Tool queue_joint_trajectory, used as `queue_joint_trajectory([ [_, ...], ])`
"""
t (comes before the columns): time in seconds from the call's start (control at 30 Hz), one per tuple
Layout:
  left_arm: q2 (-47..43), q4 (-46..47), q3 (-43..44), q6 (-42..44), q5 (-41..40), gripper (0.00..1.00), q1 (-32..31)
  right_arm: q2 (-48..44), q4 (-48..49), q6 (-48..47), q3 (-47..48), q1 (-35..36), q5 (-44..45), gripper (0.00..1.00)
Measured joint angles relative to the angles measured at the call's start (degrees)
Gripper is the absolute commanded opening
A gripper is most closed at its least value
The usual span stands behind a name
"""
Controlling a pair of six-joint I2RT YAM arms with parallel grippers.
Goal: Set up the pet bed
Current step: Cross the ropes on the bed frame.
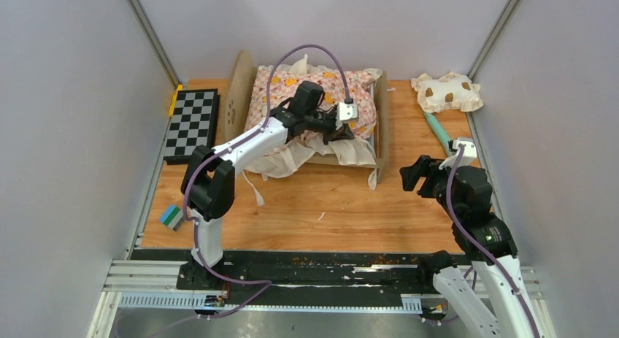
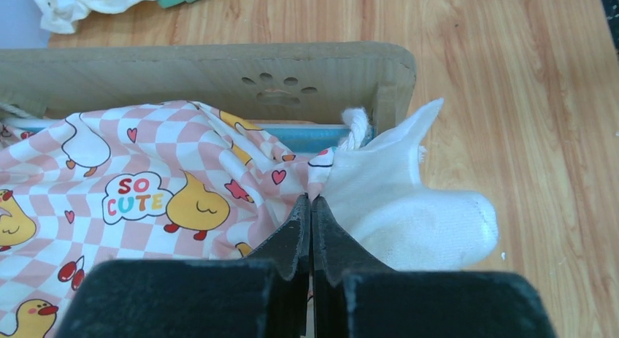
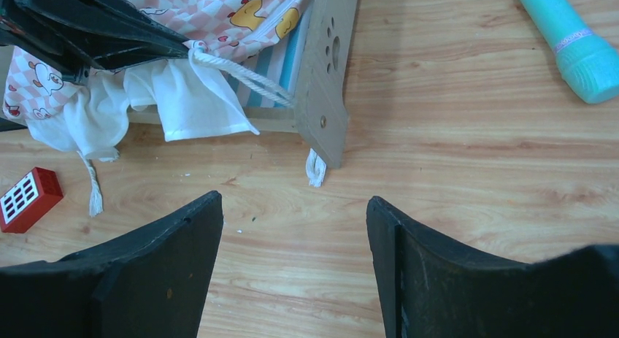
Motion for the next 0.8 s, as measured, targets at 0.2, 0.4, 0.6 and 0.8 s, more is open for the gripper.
queue_joint_trajectory([
  [0.2, 0.94, -2.16, 3.87, -2.4, 6.75, 0.0, 2.62, 4.2, 3.69, -1.38, -0.39, 0.0, -2.27, 0.71],
  [0.4, 4.11, -8.68, 10.21, -0.37, 11.15, 0.0, 3.32, 8.9, 9.7, -3.02, -2.25, 0.0, -6.88, 0.64],
  [0.6, 4.76, -13.97, 10.95, 1.92, 13.22, 0.0, 3.37, 18.82, 18.23, -4.9, -2.23, 0.0, -9.99, 0.62],
  [0.8, 5.09, -15.04, 10.97, 2.82, 14.21, 0.0, 3.52, 25.83, 25.05, -7.13, -2.14, 0.0, -11.52, 0.4],
])
